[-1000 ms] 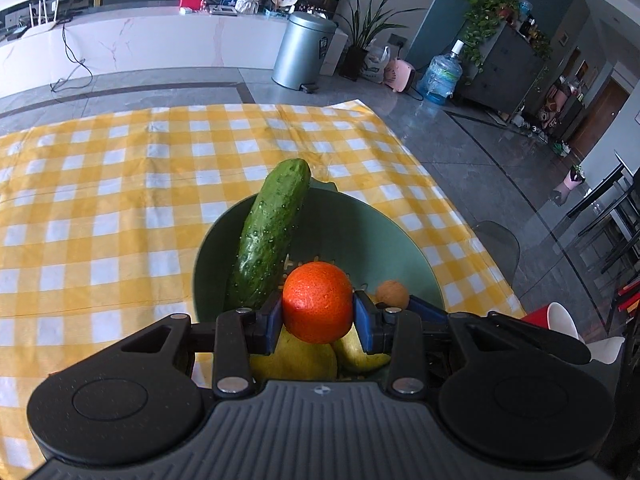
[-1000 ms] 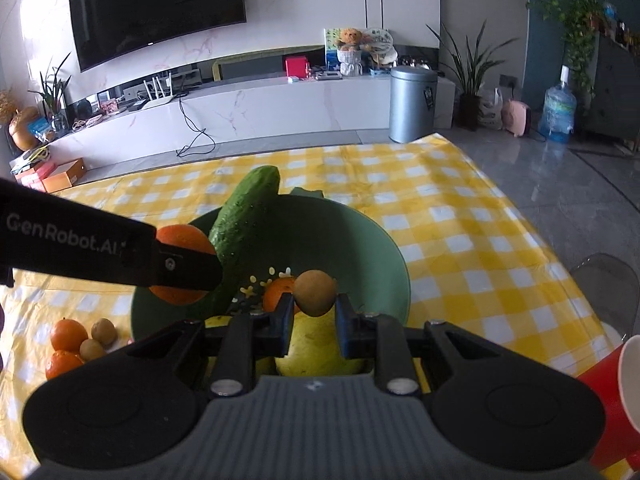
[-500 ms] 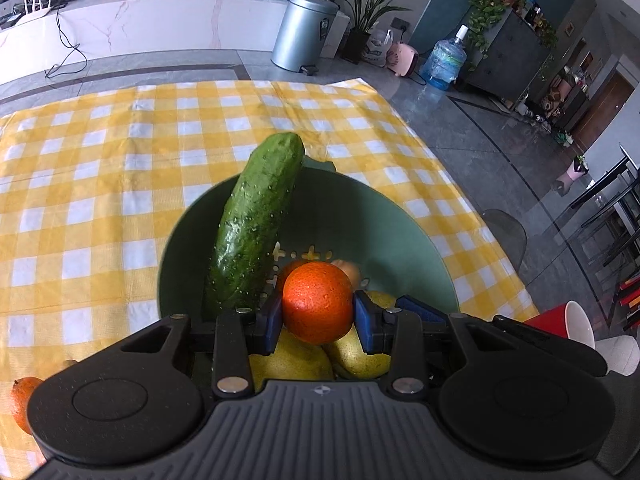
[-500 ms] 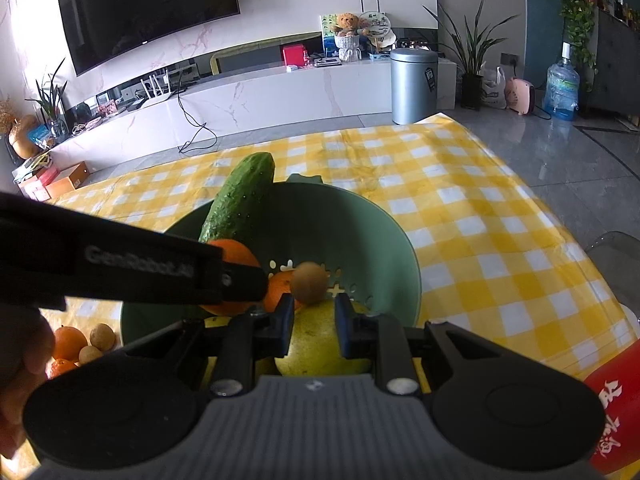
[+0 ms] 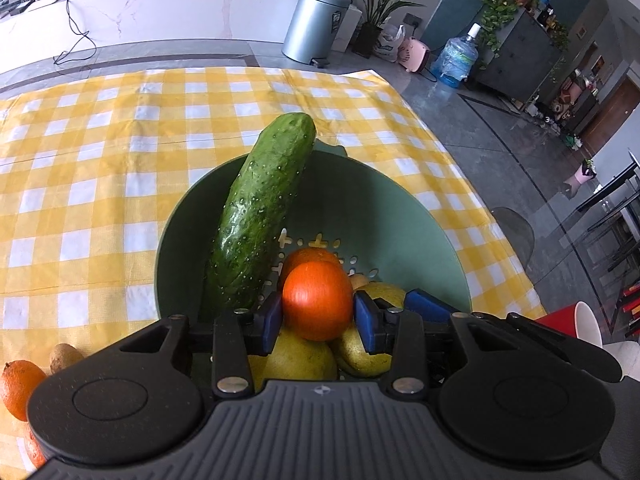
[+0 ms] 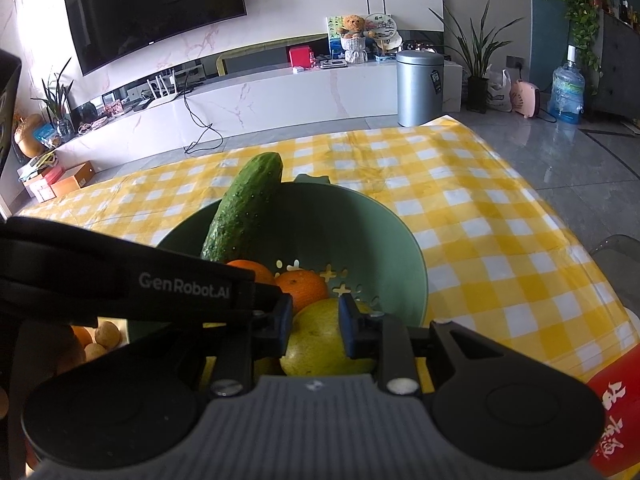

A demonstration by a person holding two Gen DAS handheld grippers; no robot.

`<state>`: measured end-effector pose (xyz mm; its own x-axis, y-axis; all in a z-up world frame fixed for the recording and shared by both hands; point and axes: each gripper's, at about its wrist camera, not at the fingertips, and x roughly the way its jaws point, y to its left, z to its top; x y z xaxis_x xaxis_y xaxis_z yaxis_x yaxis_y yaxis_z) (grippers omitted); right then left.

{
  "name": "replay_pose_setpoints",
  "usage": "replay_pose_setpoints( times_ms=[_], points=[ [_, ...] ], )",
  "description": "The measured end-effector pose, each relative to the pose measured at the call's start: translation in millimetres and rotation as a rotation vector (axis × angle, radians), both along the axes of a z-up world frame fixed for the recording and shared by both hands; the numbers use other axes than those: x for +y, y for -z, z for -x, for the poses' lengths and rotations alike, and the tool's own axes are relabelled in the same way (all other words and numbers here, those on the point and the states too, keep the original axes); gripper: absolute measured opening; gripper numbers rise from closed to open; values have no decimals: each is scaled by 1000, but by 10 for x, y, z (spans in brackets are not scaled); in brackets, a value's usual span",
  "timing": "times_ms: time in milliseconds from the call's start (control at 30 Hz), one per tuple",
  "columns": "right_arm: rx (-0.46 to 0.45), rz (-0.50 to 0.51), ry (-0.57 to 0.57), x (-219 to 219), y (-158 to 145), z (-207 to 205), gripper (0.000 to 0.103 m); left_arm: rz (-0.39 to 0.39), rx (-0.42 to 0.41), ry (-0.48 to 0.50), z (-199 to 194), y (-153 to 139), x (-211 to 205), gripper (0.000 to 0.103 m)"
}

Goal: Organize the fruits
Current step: 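Open both tools to release the orange and kiwi into the colander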

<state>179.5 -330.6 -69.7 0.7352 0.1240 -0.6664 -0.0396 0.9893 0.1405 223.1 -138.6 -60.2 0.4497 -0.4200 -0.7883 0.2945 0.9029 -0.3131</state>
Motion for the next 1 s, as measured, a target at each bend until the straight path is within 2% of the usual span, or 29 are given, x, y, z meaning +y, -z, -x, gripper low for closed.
replay_pose_setpoints(
  times_ms=[100,267,367,467,567,700,833,1000],
  points=[
    [-2,5,-4,13,2,9,23,-19,-9,-7,12,-7,-8,46],
    [-4,3,1,17,1,17,23,-14,-16,-28,31,-54,36,64],
    [-15,3,7,15,-5,42,23,-29,-54,-26,85,-124,36,66],
    [-26,11,5,31,-21,56,34,-59,-84,-36,151,-209,29,67],
    [-42,14,0,42,-39,90,40,-34,-106,-28,228,-319,77,75],
    [-74,33,-6,79,-74,140,54,-25,-121,-2,357,-440,147,75],
    [-95,55,-8,114,-104,180,63,-37,-174,3,541,-592,223,76],
    [-164,50,2,129,-193,325,64,-64,-247,-2,762,-765,375,78]
  ],
)
